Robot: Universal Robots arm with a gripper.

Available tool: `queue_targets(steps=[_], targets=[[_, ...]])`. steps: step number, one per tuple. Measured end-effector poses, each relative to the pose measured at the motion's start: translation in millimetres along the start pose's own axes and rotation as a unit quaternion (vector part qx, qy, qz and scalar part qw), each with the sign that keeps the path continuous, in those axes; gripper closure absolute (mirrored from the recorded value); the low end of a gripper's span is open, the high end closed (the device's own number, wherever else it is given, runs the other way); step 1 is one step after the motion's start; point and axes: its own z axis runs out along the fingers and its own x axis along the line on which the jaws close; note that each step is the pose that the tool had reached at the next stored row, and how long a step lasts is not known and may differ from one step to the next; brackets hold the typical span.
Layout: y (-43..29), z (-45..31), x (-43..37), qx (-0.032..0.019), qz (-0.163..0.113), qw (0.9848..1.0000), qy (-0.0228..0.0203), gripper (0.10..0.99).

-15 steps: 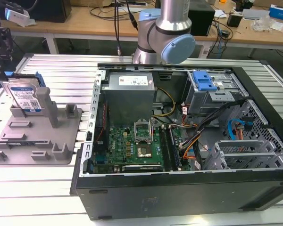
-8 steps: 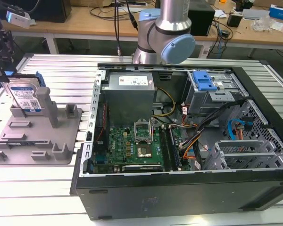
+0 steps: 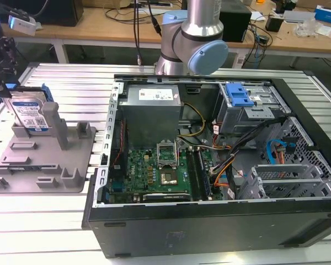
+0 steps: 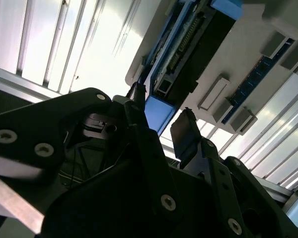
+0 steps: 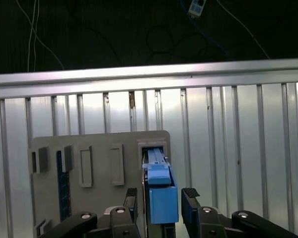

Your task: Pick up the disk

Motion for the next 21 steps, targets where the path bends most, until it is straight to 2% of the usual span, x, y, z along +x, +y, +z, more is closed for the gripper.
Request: queue_targets(steps=[21], targets=[[0.3,9.2,-0.8,0.0000,0.000,1.0000,0.0002,0.604]])
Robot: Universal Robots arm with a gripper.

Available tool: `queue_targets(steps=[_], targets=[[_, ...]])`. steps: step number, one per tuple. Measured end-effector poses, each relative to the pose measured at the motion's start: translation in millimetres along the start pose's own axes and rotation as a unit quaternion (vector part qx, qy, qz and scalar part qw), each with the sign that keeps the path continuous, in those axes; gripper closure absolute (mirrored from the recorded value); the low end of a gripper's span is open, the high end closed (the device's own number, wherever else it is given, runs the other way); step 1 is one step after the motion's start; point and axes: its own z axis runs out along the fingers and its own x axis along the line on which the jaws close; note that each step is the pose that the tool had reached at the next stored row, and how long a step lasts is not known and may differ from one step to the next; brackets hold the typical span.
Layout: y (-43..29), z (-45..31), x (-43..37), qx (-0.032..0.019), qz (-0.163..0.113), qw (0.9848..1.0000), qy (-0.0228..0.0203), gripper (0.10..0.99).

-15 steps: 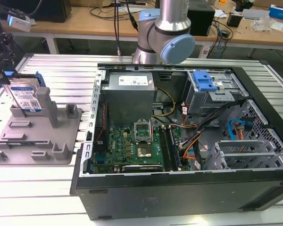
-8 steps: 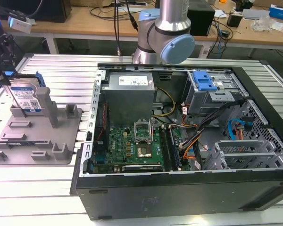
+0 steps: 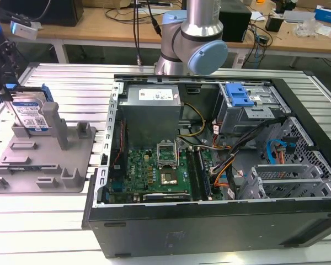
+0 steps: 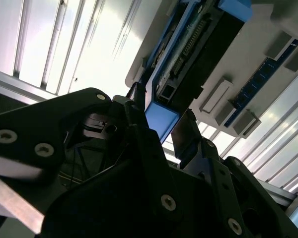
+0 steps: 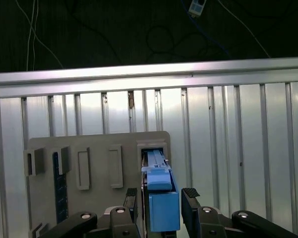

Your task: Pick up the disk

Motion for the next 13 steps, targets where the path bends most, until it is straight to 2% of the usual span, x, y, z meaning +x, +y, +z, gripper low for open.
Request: queue_targets(steps=[13], targets=[[-0.1,9.4,0.0,-0.0001,0.000,1.0000,0.0001,0.604]])
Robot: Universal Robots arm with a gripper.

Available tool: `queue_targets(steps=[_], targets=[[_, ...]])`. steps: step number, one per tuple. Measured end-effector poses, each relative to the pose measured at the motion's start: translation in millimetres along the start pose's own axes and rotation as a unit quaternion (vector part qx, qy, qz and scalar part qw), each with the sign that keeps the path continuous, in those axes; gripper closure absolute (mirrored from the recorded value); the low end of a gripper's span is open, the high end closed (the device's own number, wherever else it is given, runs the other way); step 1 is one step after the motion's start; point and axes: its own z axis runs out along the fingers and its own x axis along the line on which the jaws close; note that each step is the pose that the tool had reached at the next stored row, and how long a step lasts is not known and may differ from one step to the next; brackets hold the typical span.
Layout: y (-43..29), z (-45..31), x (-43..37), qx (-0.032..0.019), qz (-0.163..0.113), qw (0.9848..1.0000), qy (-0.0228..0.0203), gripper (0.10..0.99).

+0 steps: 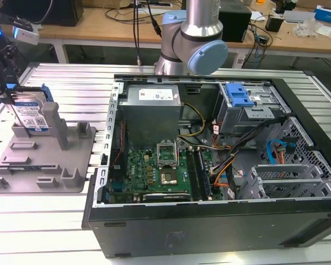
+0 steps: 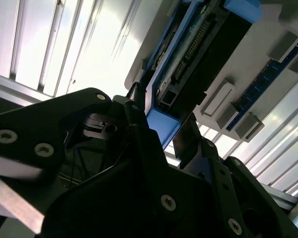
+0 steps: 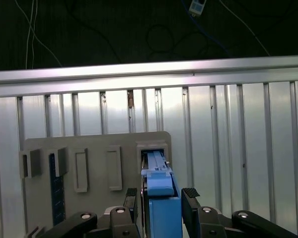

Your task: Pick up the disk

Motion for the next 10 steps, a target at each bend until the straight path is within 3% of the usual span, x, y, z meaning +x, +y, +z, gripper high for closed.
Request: queue_targets(steps=[6,7,10], targets=[[0.0,1.7,0.0,0.0001,0.000,1.0000,0.0000,0.620],[0.0,1.8,0.0,0.0001,0.000,1.0000,0.0000,0.694],[0.0,2.1,0.0,0.0000,0.000,1.0000,0.0000,0.694]])
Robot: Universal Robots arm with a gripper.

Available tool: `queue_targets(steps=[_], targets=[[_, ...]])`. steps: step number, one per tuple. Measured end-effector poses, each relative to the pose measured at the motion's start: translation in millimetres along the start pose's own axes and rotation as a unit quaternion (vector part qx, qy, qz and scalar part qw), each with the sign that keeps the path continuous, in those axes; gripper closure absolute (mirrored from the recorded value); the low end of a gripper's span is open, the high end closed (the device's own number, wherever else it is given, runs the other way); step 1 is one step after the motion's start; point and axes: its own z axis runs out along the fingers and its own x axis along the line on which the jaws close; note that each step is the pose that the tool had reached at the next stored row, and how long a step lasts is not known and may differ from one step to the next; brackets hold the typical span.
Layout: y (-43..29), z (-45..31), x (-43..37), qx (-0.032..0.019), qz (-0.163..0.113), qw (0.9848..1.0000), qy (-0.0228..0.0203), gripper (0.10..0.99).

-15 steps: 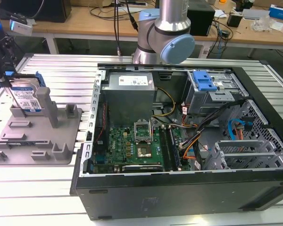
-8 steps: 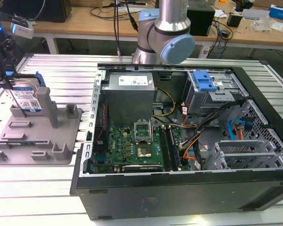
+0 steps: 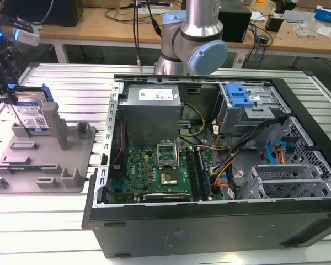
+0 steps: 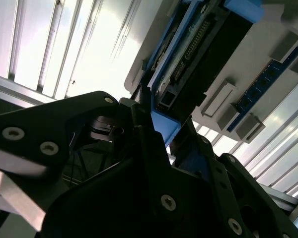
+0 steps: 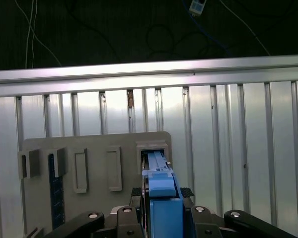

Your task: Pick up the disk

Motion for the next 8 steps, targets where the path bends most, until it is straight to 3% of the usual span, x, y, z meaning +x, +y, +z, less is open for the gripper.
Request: queue_targets(steps=[8], targets=[[0.0,0.7,0.0,0.0000,0.000,1.0000,0.0000,0.718]])
